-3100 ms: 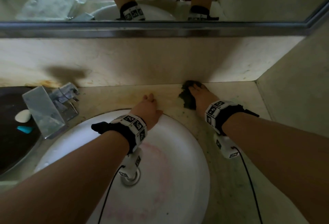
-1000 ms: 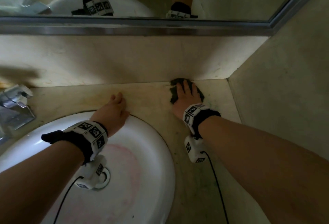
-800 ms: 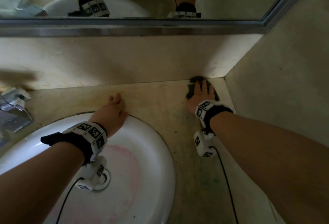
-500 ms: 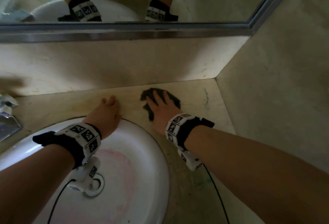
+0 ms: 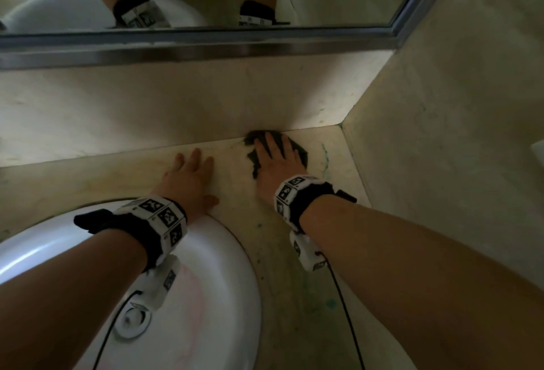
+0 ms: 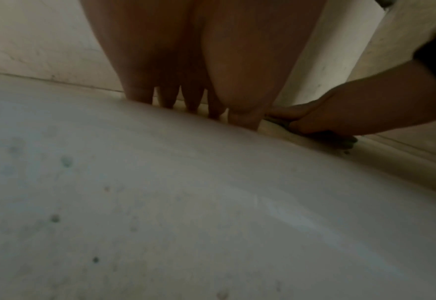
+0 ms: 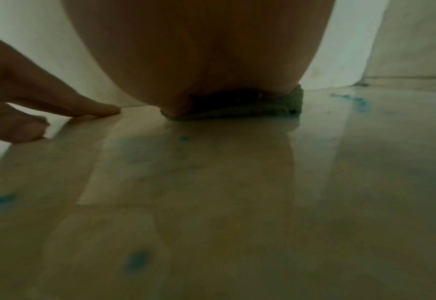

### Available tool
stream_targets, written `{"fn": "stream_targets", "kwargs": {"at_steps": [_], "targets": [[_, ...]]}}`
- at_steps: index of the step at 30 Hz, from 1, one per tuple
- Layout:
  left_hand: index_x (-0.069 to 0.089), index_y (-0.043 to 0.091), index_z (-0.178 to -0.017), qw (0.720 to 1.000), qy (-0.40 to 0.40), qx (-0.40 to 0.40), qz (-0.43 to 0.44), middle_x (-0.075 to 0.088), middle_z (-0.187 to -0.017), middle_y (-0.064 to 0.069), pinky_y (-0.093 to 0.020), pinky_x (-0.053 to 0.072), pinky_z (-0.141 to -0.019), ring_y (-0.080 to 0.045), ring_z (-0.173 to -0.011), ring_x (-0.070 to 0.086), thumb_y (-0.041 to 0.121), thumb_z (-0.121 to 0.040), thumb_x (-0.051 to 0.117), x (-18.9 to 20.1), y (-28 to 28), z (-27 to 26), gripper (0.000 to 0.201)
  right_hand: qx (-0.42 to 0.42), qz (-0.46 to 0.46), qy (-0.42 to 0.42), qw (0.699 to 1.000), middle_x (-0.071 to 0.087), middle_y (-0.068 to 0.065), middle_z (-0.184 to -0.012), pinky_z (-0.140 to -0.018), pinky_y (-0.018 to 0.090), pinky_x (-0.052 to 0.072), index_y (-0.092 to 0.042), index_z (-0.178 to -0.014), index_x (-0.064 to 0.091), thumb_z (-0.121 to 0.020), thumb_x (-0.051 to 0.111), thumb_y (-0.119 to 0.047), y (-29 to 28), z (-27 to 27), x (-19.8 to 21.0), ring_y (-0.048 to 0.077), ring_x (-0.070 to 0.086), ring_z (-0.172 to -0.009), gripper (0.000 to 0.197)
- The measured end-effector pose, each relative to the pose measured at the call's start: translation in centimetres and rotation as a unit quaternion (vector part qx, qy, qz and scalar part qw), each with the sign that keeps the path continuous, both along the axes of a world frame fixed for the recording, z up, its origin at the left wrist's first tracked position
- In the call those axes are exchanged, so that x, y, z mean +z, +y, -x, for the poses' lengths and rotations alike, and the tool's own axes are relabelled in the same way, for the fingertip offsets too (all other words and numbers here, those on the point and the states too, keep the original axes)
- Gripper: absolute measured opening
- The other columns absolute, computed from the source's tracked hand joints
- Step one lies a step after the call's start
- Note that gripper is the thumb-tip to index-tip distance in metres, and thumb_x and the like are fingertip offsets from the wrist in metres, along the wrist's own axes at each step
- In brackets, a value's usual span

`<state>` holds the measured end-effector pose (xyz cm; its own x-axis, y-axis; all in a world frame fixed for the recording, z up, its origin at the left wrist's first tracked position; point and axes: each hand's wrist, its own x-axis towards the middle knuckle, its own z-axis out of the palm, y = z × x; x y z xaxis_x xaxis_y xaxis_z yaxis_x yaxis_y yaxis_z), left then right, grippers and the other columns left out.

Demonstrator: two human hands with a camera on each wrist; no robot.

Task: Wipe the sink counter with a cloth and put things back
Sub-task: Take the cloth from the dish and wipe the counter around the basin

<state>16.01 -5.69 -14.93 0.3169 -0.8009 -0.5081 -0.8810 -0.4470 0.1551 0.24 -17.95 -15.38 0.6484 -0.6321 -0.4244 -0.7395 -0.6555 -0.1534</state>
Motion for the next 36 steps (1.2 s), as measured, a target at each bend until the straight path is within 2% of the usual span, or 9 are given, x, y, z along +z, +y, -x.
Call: {"fn": "stream_targets", "kwargs": {"at_steps": [9,12,15,18,22,26,29,33,36], "targets": [[0.003,0.025,-0.151,1.000,0.003,0.001,0.007,-0.012,-0.159,-0.001,-0.048,0.017,-0.116,-0.032,-0.145,-0.006,0.046,-0.089,0.054,0.0,0.1,0.0,0.083,-0.191,0.003,0.086,0.978,-0.019,0.004,-0.159,-0.120,0.048,-0.001,-0.023,-0.152,-0.013,-0.097,0.026,-0.039,-5.2,5.5,-0.1,0.033,-0.013,-0.146,0.069],[0.003,0.025,-0.151,1.000,0.003,-0.003,0.008,-0.012,-0.159,-0.001,-0.048,0.017,-0.116,-0.033,-0.145,-0.006,0.047,-0.089,0.053,0.1,0.1,0.0,0.083,-0.192,0.010,0.134,0.972,-0.018,0.012,-0.159,-0.120,0.049,0.000,-0.014,-0.151,-0.015,-0.097,0.028,-0.036,-3.9,6.4,0.5,0.035,-0.011,-0.147,0.073],[0.003,0.025,-0.151,1.000,0.005,-0.008,0.004,-0.011,-0.159,-0.001,-0.048,0.016,-0.117,-0.033,-0.145,-0.005,0.057,-0.086,0.051,0.5,0.1,0.0,0.088,-0.148,-0.020,0.165,0.975,-0.018,0.015,-0.158,-0.119,0.048,-0.002,-0.006,-0.150,-0.015,-0.099,0.032,-0.023,0.0,7.6,2.6,0.038,-0.011,-0.145,0.072],[0.003,0.025,-0.151,1.000,0.010,-0.011,-0.002,-0.010,-0.159,-0.001,-0.047,0.014,-0.116,-0.033,-0.145,-0.005,0.065,-0.085,0.046,0.9,0.1,0.1,0.088,-0.105,-0.020,0.168,0.980,-0.018,0.014,-0.158,-0.118,0.049,0.003,-0.009,-0.151,-0.015,-0.099,0.038,-0.020,3.6,8.6,3.3,0.039,-0.010,-0.145,0.074],[0.004,0.025,-0.152,1.000,0.009,-0.014,-0.004,-0.010,-0.159,0.000,-0.047,0.015,-0.116,-0.032,-0.145,-0.006,0.065,-0.087,0.040,1.0,0.1,0.1,0.084,-0.096,-0.028,0.146,0.984,-0.017,0.009,-0.159,-0.118,0.048,0.009,-0.014,-0.152,-0.011,-0.097,0.036,-0.010,2.6,8.1,3.6,0.036,-0.010,-0.146,0.072],[0.003,0.027,-0.151,1.000,0.007,-0.010,-0.001,-0.012,-0.159,0.001,-0.048,0.016,-0.116,-0.031,-0.146,-0.007,0.065,-0.086,0.040,0.6,0.1,0.1,0.084,-0.023,0.010,0.133,0.991,-0.016,0.011,-0.159,-0.119,0.042,0.005,-0.012,-0.152,-0.010,-0.097,0.038,-0.009,-0.8,5.6,4.3,0.034,-0.010,-0.147,0.073],[0.002,0.027,-0.151,1.000,0.003,-0.007,0.009,-0.012,-0.159,0.002,-0.048,0.016,-0.117,-0.030,-0.146,-0.007,0.066,-0.085,0.042,0.4,0.4,0.2,0.086,-0.054,0.005,0.134,0.989,-0.015,0.011,-0.159,-0.120,0.043,0.005,-0.012,-0.152,-0.010,-0.095,0.041,-0.011,-3.8,4.4,3.2,0.035,-0.009,-0.147,0.076],[0.002,0.026,-0.151,1.000,0.003,-0.014,0.012,-0.012,-0.159,0.001,-0.048,0.016,-0.117,-0.031,-0.146,-0.007,0.065,-0.086,0.042,0.7,0.3,0.2,0.085,-0.164,0.009,0.142,0.976,-0.013,0.010,-0.159,-0.117,0.054,0.017,-0.013,-0.152,-0.007,-0.092,0.047,-0.017,-6.3,5.1,2.9,0.035,-0.004,-0.147,0.081],[0.002,0.028,-0.151,1.000,0.005,-0.013,0.004,-0.013,-0.159,0.002,-0.048,0.016,-0.117,-0.029,-0.146,-0.008,0.066,-0.085,0.041,0.6,0.3,0.1,0.086,-0.165,0.017,0.147,0.975,-0.008,0.014,-0.159,-0.119,0.047,0.016,-0.006,-0.152,-0.003,-0.097,0.041,-0.019,-6.2,5.7,3.3,0.031,0.003,-0.147,0.072]]}}
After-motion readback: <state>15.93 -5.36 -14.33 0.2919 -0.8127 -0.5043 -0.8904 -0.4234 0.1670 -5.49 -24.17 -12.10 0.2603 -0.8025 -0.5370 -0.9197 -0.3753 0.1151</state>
